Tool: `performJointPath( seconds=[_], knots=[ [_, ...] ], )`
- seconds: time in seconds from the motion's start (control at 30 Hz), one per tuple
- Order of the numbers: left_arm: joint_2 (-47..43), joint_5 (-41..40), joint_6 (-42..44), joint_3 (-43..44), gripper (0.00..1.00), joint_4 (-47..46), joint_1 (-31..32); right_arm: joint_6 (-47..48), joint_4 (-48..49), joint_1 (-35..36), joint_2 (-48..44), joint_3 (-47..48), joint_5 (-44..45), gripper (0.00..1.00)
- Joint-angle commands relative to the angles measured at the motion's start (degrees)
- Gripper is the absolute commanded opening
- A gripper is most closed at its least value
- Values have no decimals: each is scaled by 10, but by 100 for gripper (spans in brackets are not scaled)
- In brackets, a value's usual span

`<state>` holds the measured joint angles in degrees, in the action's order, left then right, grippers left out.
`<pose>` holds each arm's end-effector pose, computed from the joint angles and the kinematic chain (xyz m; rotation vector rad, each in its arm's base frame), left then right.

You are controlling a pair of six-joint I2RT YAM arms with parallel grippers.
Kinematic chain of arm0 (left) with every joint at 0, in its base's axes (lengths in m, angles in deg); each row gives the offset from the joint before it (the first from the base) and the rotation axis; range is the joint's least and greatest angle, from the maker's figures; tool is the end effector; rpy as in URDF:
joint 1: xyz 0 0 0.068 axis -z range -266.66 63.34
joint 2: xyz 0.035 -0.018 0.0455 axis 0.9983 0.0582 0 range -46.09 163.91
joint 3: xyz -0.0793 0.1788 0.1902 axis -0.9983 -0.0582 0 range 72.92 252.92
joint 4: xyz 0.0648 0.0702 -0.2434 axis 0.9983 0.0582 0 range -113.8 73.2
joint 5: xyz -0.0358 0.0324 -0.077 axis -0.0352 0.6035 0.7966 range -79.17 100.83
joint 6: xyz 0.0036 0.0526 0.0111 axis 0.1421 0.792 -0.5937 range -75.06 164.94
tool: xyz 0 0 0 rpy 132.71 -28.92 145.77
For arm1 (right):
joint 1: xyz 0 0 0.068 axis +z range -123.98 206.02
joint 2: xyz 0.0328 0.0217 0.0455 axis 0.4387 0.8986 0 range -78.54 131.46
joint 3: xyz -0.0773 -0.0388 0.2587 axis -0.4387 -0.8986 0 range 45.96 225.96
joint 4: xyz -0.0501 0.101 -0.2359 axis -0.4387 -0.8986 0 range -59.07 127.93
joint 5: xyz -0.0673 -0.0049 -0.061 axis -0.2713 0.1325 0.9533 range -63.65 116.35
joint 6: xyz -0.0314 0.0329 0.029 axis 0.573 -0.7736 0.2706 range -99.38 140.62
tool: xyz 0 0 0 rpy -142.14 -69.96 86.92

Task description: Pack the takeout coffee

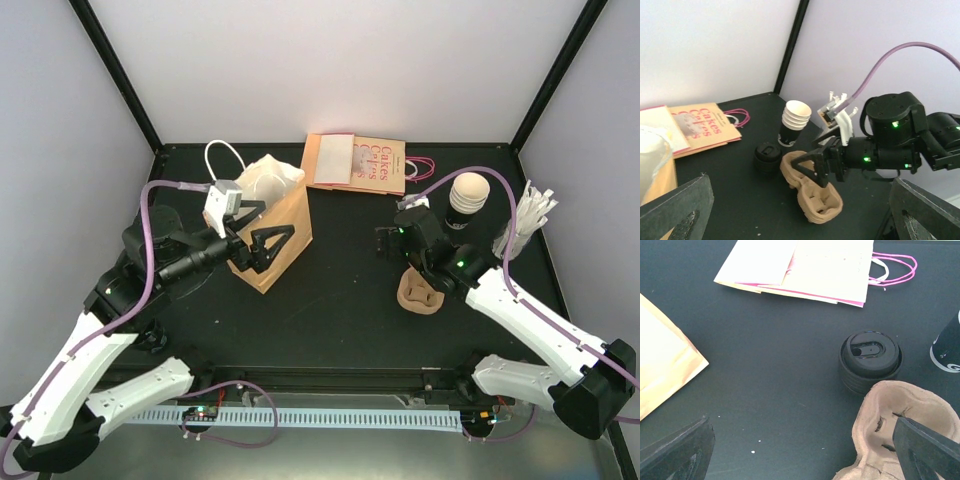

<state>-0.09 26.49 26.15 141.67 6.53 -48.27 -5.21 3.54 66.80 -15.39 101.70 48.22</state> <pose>0.1090 -0.0986 0.4393 0.5152 1.7211 -0.9629 0.1838 0.1410 0.3056 -0.0992 2.2422 0.1881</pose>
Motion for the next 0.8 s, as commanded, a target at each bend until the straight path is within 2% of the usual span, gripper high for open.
performJointPath(
  seconds=[0.0,0.17,0.37,0.77],
  knots=[
    [-13,-60,33,39,99,43,4,0,-3,-3,-8,-1,8,100],
    [-30,-157,30,66,99,141,3,-4,-5,-3,-5,1,0,100],
    [-53,-211,18,70,99,225,2,-17,-16,-3,12,18,1,100],
    [-110,-394,-71,65,99,367,1,19,20,-3,16,7,-5,100]
  ],
)
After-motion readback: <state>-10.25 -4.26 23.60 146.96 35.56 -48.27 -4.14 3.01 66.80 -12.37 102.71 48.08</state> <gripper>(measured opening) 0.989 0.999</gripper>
